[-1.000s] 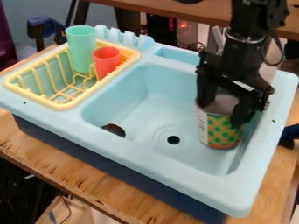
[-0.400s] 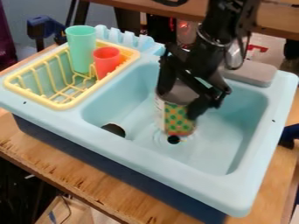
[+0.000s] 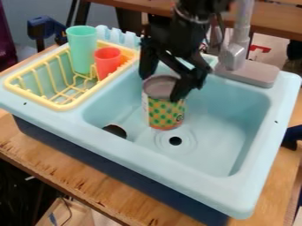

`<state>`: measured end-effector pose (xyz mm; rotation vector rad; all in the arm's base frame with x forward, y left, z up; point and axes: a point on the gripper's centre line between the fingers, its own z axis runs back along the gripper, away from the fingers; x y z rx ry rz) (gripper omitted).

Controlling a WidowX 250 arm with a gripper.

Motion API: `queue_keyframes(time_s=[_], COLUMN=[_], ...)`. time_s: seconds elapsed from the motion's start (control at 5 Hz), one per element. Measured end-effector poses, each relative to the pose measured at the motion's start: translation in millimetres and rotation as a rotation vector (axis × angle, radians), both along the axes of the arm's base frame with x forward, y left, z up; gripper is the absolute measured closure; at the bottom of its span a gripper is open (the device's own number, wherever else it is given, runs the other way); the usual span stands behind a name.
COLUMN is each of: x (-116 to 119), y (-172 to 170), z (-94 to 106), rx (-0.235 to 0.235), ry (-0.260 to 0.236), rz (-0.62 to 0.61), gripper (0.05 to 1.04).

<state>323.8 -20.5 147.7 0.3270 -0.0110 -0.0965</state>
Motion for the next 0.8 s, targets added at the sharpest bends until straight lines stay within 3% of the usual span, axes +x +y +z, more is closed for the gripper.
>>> queue_keyframes(time_s=[0.2, 0.4, 0.6, 0.8], x=[-4.5, -14.0, -44.8, -82.6], y=[-4.9, -6.7, -5.8, -0.1], z=[3.7, 26.7, 56.3, 81.7], rx=[-0.047, -0.172, -0.328, -0.417], ry=[0.017, 0.000, 0.110, 0.216], rz=[-0.024, -0.100, -0.240, -0.276], gripper=[0.080, 0.080, 0.080, 0.080])
